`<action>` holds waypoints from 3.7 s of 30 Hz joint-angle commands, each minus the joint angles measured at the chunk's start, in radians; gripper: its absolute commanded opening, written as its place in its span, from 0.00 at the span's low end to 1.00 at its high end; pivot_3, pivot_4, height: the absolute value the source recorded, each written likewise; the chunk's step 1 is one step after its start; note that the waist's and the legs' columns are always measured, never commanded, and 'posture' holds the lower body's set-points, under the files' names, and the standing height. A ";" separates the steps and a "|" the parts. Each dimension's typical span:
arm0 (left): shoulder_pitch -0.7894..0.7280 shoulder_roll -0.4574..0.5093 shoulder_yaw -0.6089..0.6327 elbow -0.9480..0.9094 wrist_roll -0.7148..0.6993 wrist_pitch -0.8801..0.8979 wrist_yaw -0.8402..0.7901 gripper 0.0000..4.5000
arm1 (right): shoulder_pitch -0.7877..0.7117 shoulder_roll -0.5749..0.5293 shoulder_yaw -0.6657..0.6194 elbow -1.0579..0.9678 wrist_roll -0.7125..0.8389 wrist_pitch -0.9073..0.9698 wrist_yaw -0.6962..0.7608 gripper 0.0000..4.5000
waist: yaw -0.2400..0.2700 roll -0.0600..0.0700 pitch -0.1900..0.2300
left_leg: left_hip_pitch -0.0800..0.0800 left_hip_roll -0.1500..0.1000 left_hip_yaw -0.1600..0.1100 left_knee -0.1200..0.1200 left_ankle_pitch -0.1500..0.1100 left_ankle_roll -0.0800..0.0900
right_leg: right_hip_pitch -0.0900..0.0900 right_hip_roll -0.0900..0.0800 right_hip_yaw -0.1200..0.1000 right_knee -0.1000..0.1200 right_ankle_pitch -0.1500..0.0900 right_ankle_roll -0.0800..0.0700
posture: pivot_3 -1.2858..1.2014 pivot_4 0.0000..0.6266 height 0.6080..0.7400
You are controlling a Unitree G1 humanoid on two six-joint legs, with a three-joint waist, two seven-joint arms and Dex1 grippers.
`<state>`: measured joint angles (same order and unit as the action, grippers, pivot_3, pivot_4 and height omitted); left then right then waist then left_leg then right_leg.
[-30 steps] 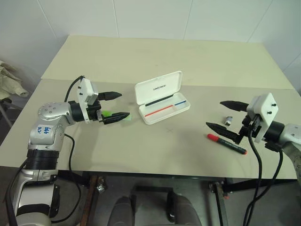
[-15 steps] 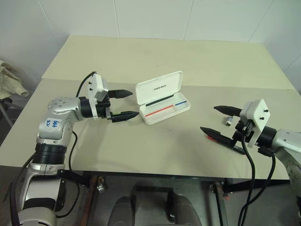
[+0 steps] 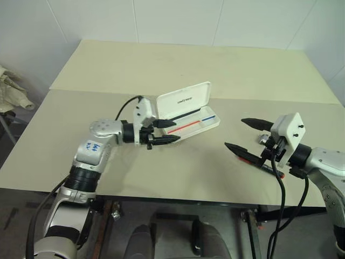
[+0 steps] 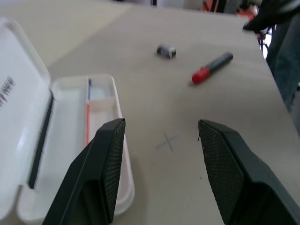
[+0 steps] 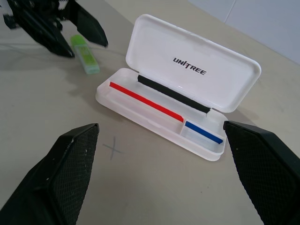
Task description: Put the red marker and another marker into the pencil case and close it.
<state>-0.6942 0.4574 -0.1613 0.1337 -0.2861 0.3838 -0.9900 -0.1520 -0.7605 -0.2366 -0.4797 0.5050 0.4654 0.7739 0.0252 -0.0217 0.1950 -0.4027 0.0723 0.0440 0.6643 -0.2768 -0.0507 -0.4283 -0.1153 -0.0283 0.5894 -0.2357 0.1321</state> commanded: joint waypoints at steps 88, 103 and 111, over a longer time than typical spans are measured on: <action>-0.105 -0.046 -0.252 0.116 0.298 -0.078 -0.174 0.00 | 0.083 -0.047 -0.080 -0.089 0.055 0.024 -0.029 1.00 | 0.002 0.000 0.000 | 0.000 -0.001 0.002 0.005 0.003 0.006 | 0.001 0.000 0.006 -0.002 -0.004 -0.014 | 0.52 0.24 1.00; -0.077 -0.055 -0.208 0.054 0.175 -0.098 -0.299 0.62 | 0.089 -0.034 -0.074 -0.097 0.052 0.033 -0.038 1.00 | -0.001 0.000 0.000 | 0.000 -0.001 0.003 0.003 0.003 0.006 | 0.000 0.000 0.006 -0.002 -0.004 -0.014 | 0.52 0.24 1.00; -0.065 -0.031 -0.183 -0.012 0.129 -0.107 -0.328 0.99 | 0.089 -0.025 -0.067 -0.086 0.046 0.024 -0.037 1.00 | -0.001 0.000 0.000 | 0.000 -0.001 0.003 0.003 0.003 0.006 | 0.000 0.000 0.006 -0.002 -0.004 -0.014 | 0.52 0.24 1.00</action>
<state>-0.7639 0.4260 -0.3657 0.1663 -0.1241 0.2936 -1.3098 -0.0594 -0.7896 -0.2880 -0.5481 0.5497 0.5039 0.7431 0.0243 -0.0215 0.1949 -0.4029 0.0710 0.0466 0.6676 -0.2743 -0.0451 -0.4281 -0.1152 -0.0222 0.5875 -0.2401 0.1181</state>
